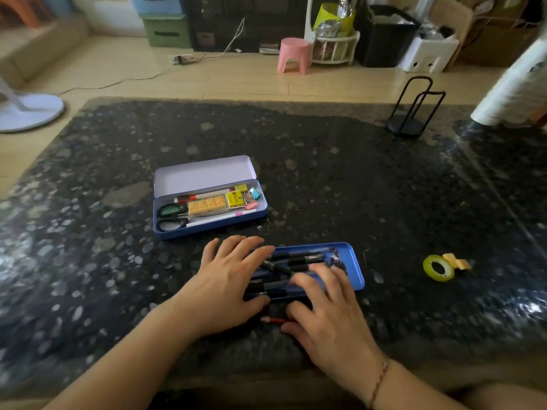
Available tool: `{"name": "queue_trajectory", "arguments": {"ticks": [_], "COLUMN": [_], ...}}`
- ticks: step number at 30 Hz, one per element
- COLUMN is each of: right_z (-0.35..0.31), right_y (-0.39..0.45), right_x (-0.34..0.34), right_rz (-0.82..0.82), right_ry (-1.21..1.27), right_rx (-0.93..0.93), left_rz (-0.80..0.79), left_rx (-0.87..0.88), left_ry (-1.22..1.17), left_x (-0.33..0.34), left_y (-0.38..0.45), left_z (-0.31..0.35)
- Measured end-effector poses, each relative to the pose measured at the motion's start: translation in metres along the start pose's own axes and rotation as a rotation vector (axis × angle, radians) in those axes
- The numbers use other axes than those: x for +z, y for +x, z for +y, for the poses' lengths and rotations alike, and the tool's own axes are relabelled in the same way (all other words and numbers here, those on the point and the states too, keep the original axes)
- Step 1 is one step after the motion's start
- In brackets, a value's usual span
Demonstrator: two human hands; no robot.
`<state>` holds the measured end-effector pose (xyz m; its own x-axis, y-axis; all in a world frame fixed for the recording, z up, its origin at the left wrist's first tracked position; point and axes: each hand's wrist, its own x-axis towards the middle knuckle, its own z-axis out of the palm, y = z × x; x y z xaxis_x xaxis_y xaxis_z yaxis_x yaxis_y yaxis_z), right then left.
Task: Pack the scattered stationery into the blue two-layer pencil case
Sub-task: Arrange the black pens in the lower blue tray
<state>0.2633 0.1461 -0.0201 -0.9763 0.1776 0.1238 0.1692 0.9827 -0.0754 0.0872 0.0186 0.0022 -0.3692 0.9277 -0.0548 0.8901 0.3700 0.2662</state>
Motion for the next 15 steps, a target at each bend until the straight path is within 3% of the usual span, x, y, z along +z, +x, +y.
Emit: {"name": "queue_trajectory", "arguments": {"ticks": [2, 5, 10, 15], "right_z": [0.008, 0.037, 0.087, 0.107], "right_y": [0.004, 0.018, 0.059, 0.080], "right_x": [-0.009, -0.022, -0.012, 0.000], "right_rz": [0.086, 0.206, 0.153, 0.069], "right_ry": [0.035, 0.204, 0.191, 0.223], "right_rx": [-0.011, 0.175, 0.314, 0.369], "left_rz": [-0.002, 0.029, 0.041, 0.093], "left_rx": [0.036, 0.038, 0.064, -0.044], "left_ry": [-0.037, -0.089, -0.025, -0.152], "left_x": [-0.006, -0.009, -0.003, -0.018], "left_y": [0.005, 0.010, 0.016, 0.016], "left_z": [-0.006, -0.012, -0.010, -0.035]}}
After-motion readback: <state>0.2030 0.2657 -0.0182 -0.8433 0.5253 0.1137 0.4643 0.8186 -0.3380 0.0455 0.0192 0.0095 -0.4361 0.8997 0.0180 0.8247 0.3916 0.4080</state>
